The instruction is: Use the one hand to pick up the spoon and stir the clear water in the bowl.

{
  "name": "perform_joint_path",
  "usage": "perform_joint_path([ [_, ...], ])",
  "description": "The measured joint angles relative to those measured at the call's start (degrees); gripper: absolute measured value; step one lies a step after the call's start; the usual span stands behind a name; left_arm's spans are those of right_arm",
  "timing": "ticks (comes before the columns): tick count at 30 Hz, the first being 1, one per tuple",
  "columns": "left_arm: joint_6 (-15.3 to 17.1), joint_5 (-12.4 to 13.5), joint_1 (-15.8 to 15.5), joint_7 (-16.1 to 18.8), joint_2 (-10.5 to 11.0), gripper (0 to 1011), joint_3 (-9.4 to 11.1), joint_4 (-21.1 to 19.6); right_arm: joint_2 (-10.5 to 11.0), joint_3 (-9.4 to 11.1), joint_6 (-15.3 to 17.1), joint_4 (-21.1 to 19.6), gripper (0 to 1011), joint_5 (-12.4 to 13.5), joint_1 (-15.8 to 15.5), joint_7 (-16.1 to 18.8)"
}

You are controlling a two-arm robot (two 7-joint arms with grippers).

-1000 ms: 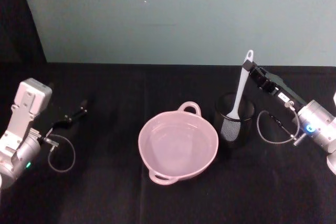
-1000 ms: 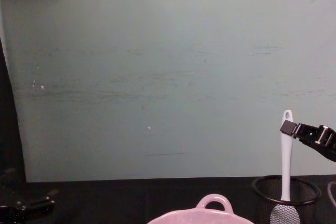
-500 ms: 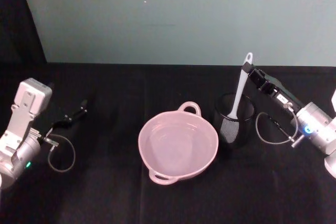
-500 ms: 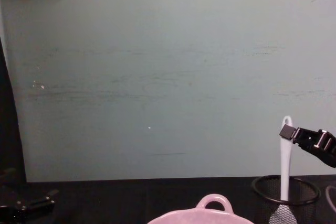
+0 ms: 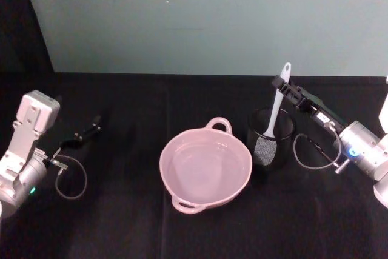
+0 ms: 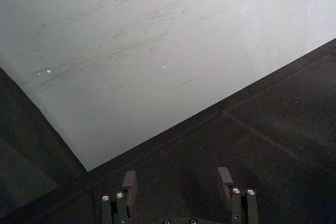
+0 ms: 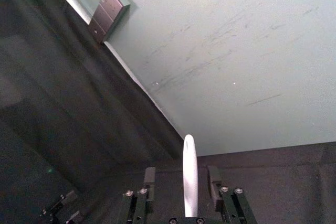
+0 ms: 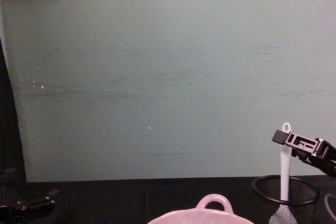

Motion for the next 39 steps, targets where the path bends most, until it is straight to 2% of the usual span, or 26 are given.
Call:
perform_joint_path([
  [5,0.00,0.00,0.00,0.00,0.00,1005,0.00,0.00,0.17,-0.01,0.08,-0.32,754,0.07,-0.30,-0.58],
  [7,0.00,0.00,0.00,0.00,0.00,1005,0.00,0.00,0.30,0.05,0.09,-0.79,790,0.11,-0.55,-0.79],
  [8,0.00,0.00,0.00,0.00,0.00,1005,0.00,0.00,0.53,0.12,0.12,-1.58,842,0.17,-0.99,-1.24],
  [10,0.00,0.00,0.00,0.00,0.00,1005,0.00,0.00,1.00,0.17,0.37,-2.99,881,0.18,-1.69,-2.07],
  [11,0.00,0.00,0.00,0.00,0.00,1005,0.00,0.00,1.63,0.21,0.85,-4.89,930,0.18,-2.59,-3.37],
  [13,0.00,0.00,0.00,0.00,0.00,1005,0.00,0.00,2.67,0.16,1.45,-7.65,960,0.00,-3.84,-5.08],
  [14,0.00,0.00,0.00,0.00,0.00,1005,0.00,0.00,4.00,-0.07,1.85,-10.73,1000,-0.69,-5.21,-6.96],
  [16,0.00,0.00,0.00,0.00,0.00,1005,0.00,0.00,5.56,-0.36,2.13,-14.43,1002,-1.84,-6.86,-9.10],
  [17,0.00,0.00,0.00,0.00,0.00,1005,0.00,0.00,7.41,-0.63,2.25,-18.18,1002,-3.30,-8.45,-11.22],
  [19,0.00,0.00,0.00,0.00,0.00,1005,0.00,0.00,9.14,-0.70,2.21,-21.58,1003,-4.88,-10.15,-13.65],
  [20,0.00,0.00,0.00,0.00,0.00,1005,0.00,0.00,10.69,-0.56,1.90,-24.49,1003,-6.47,-11.73,-15.96],
  [23,0.00,0.00,0.00,0.00,0.00,1005,0.00,0.00,12.62,0.39,0.60,-28.22,1003,-9.39,-14.28,-19.67],
  [26,0.00,0.00,0.00,0.00,0.00,1005,0.00,0.00,13.52,1.13,-0.73,-29.93,1002,-11.83,-15.65,-22.15],
  [28,0.00,0.00,0.00,0.00,0.00,1005,0.00,0.00,14.14,1.82,-2.36,-31.50,1002,-15.85,-16.80,-26.39],
  [29,0.00,0.00,0.00,0.00,0.00,1005,0.00,0.00,14.14,1.82,-2.36,-31.50,1003,-15.85,-16.80,-26.39],
  [31,0.00,0.01,0.00,0.00,0.00,1005,0.00,0.00,14.38,1.99,-2.88,-32.58,1003,-19.70,-17.25,-30.75],
  [32,0.00,0.00,0.00,0.00,0.00,1005,0.00,0.00,14.42,2.01,-2.95,-32.81,1003,-20.63,-17.34,-31.80],
  [33,0.00,0.00,0.00,0.00,0.00,1005,0.00,0.00,14.50,1.79,-2.76,-33.30,1002,-23.70,-17.31,-35.09],
  [34,0.00,0.00,0.00,0.00,0.00,1005,0.00,0.00,14.58,1.45,-2.46,-33.47,1002,-25.65,-17.11,-36.84],
  [35,0.00,0.01,0.00,0.00,0.00,1005,0.00,0.00,14.61,0.56,-1.98,-33.55,1003,-29.03,-16.45,-39.33],
  [36,0.00,0.00,0.00,0.00,0.00,1005,0.00,0.00,14.61,0.56,-1.98,-33.55,1003,-29.03,-16.45,-39.33],
  [38,0.00,0.01,0.00,0.00,0.00,1005,0.00,0.00,14.28,-1.27,-1.99,-32.36,1003,-34.25,-14.74,-41.56],
  [39,0.00,0.00,0.00,0.00,0.00,1005,0.00,0.00,14.14,-1.54,-2.27,-31.96,1003,-35.03,-14.45,-41.71],
])
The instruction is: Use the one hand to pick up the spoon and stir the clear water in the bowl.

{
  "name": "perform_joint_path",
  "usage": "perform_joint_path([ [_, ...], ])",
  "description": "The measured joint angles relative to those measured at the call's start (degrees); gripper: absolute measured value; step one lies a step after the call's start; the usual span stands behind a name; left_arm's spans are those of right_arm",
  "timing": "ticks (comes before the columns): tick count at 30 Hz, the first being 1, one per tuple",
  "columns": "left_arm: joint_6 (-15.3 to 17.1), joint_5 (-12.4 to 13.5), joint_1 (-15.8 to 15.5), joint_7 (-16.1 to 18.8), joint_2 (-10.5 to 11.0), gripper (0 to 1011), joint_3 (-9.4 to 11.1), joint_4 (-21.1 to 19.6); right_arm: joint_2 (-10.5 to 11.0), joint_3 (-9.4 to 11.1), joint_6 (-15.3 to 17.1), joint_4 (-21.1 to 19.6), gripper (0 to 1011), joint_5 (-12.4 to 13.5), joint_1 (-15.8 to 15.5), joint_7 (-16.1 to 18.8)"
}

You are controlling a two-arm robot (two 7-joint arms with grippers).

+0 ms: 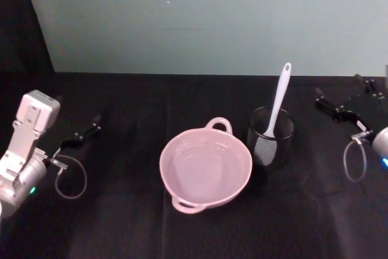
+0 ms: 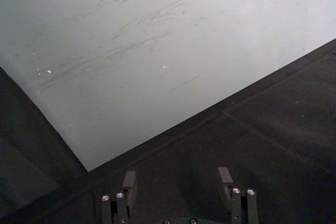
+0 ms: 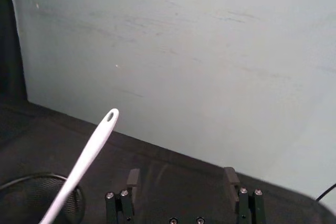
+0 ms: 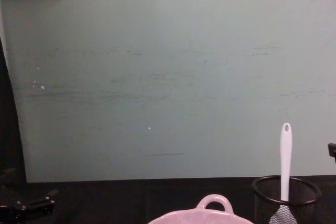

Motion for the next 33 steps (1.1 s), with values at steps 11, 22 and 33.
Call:
perform_joint_path([
  [11,0.00,0.00,0.00,0.00,0.00,1005,0.00,0.00,-3.67,-1.10,-7.14,8.90,1003,-3.97,2.72,1.89],
  [22,0.00,0.00,0.00,0.00,0.00,1005,0.00,0.00,-4.98,-1.46,-2.82,12.49,1003,-4.40,4.10,5.46],
  [33,0.00,0.01,0.00,0.00,0.00,1005,0.00,0.00,-5.54,-1.10,-2.11,12.65,1002,-6.59,3.87,6.01],
])
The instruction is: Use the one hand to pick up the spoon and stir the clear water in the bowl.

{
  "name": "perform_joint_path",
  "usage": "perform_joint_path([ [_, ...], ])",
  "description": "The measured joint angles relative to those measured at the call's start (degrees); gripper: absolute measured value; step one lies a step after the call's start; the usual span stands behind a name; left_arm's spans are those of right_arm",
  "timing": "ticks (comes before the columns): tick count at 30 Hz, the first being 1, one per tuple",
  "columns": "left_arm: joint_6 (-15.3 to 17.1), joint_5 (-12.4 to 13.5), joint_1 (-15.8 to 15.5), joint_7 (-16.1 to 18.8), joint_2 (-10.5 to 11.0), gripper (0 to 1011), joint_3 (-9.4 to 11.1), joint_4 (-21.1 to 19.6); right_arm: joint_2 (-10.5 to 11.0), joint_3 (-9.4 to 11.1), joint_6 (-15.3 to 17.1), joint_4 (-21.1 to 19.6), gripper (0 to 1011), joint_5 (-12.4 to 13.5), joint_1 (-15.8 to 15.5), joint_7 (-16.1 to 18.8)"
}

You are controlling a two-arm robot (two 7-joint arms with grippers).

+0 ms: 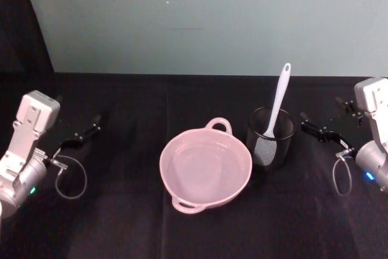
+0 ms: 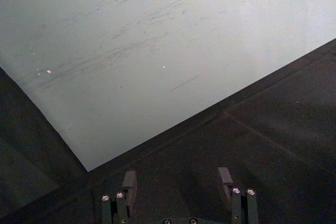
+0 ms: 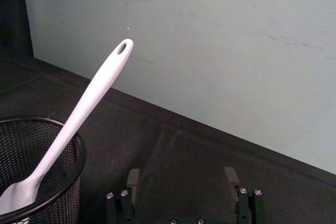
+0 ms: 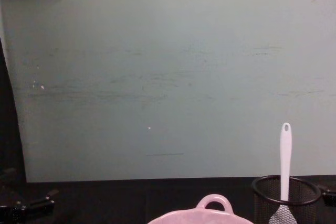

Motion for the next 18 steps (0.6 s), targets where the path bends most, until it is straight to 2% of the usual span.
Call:
perform_joint_path([
  [18,0.00,0.00,0.00,0.00,0.00,1005,0.00,0.00,-0.14,0.22,-0.19,0.01,1002,-0.20,-0.08,0.19],
])
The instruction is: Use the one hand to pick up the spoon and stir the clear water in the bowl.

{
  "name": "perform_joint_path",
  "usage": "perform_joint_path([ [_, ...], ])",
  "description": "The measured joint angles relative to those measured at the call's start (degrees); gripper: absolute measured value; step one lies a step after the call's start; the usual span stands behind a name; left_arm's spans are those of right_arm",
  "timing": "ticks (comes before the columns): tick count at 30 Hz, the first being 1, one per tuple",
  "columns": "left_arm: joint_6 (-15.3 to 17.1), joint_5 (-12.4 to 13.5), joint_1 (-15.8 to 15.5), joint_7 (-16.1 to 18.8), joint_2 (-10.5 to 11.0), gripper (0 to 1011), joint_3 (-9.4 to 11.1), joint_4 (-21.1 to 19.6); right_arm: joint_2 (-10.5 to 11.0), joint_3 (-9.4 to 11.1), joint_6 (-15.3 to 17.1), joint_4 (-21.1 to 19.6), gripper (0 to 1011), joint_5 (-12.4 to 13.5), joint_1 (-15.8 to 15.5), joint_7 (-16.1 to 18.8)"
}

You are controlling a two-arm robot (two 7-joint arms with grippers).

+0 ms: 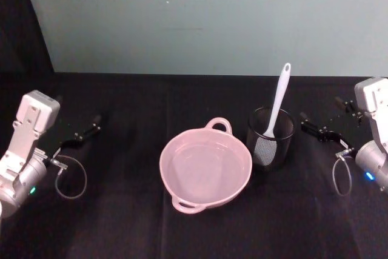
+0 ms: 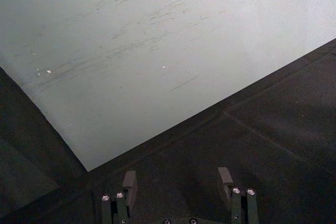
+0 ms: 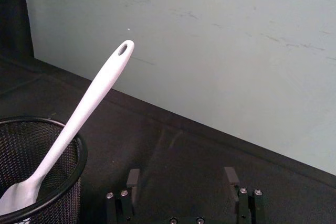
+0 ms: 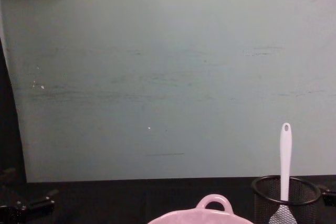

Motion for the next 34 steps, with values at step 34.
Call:
perform_joint_path([
  [34,0.00,0.00,0.00,0.00,0.00,1005,0.00,0.00,0.06,-0.10,0.00,0.05,1002,0.09,0.06,-0.05],
])
